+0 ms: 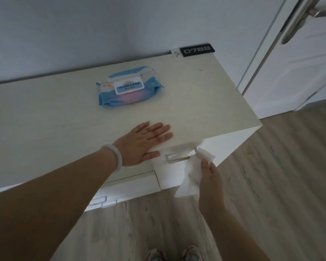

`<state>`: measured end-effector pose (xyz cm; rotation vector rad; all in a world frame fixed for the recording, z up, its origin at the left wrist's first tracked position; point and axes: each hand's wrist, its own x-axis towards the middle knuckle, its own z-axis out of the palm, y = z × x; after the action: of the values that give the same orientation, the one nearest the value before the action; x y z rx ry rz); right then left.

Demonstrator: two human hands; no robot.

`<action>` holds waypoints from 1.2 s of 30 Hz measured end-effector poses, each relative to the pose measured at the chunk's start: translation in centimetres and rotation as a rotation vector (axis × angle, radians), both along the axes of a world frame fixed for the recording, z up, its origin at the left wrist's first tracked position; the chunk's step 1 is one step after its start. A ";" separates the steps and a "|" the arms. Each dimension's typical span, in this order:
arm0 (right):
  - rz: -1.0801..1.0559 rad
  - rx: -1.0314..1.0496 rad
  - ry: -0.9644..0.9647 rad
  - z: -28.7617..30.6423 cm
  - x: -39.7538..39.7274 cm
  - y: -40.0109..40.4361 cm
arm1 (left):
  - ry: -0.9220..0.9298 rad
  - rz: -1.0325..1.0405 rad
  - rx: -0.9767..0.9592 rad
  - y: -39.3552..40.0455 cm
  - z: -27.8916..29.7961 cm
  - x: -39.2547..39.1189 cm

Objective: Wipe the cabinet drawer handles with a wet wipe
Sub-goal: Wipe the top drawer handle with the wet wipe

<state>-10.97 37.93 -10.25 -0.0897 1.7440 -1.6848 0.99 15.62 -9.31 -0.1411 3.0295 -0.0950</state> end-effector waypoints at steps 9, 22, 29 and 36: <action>-0.180 -0.036 0.127 -0.3 1.2 -1.6 | 0.052 -0.011 0.066 -0.7 -0.8 -0.1; -0.159 -0.079 -0.309 -2.7 -1.0 -1.7 | 0.086 0.037 0.106 -0.3 -0.8 -0.1; -0.174 0.215 0.024 -2.0 -1.0 -4.7 | 0.101 0.067 0.020 0.3 -0.9 0.1; -0.110 0.306 -0.003 -4.2 -1.0 -6.3 | 0.094 0.063 0.013 0.0 -0.9 -0.1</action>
<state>-11.95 31.67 -14.43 0.1500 2.0142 -1.4716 0.92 15.64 -10.23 -0.2467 3.1149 -0.0656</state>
